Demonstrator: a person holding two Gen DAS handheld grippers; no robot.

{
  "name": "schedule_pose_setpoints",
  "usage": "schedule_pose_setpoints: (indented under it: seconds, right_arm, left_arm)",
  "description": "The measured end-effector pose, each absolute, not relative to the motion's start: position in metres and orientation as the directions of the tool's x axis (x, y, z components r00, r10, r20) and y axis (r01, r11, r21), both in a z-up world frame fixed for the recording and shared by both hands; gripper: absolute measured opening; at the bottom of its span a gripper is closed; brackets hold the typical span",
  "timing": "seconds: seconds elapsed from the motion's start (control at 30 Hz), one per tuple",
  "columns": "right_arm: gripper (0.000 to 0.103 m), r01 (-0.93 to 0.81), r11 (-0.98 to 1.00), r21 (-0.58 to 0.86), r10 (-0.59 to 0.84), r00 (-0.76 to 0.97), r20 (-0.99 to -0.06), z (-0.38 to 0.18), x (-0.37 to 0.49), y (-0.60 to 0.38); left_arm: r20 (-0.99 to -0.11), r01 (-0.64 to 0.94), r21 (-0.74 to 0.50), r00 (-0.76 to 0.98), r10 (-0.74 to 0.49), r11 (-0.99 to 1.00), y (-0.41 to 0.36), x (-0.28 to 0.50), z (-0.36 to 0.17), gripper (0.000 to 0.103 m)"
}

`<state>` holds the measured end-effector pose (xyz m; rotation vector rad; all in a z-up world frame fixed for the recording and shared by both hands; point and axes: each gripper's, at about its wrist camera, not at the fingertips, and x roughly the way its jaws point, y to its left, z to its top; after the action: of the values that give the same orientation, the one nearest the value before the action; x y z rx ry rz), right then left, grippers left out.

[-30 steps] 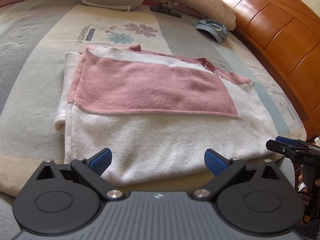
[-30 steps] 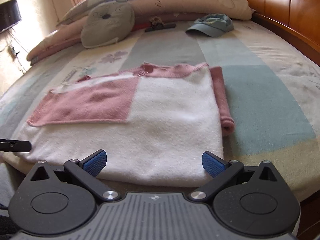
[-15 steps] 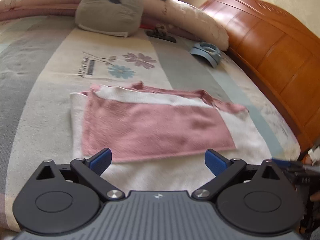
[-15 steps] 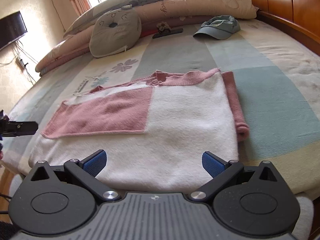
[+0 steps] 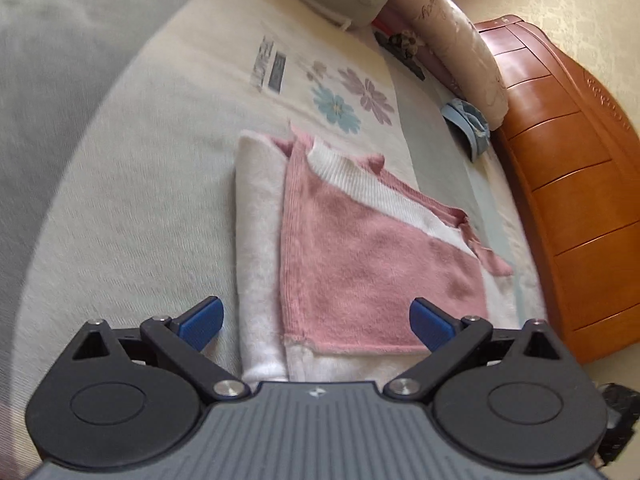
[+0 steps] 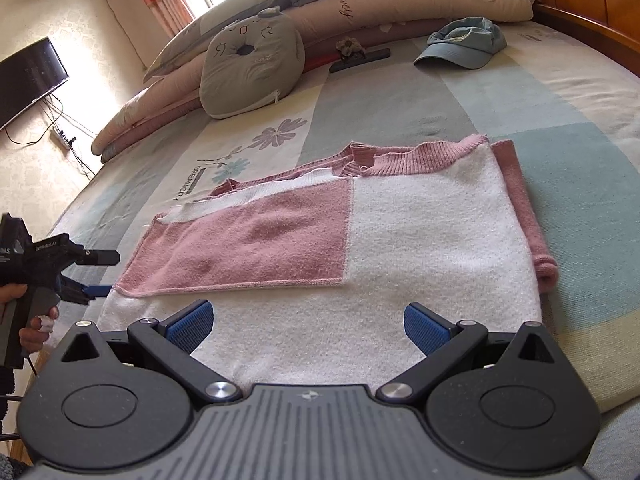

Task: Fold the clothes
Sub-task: 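Roll the left tool and move it to the sweater side edge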

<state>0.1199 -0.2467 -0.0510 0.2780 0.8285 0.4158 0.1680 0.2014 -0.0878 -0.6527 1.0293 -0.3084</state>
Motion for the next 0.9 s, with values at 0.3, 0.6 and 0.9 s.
schedule_pose_setpoints:
  seconds: [0.3,0.6,0.9]
  right_arm:
    - [0.103,-0.276,0.882,0.382,0.470,0.581,-0.664,-0.051,0.134,-0.223]
    - [0.103,-0.309,0.887,0.342,0.461,0.591,-0.663,-0.042,0.138,-0.210]
    - [0.103,-0.322,0.883,0.341,0.468,0.567,-0.678,-0.047,0.138,-0.203]
  left_arm:
    - [-0.639,-0.014,-0.713,0.425,-0.641,0.701,0.205,0.202,-0.096,0.101]
    - [-0.608,0.025,-0.733,0.424,-0.671,0.680,0.203,0.223,-0.096,0.100]
    - [-0.582,0.091,-0.765,0.326,-0.745,0.637,0.200,0.210,-0.099,0.100]
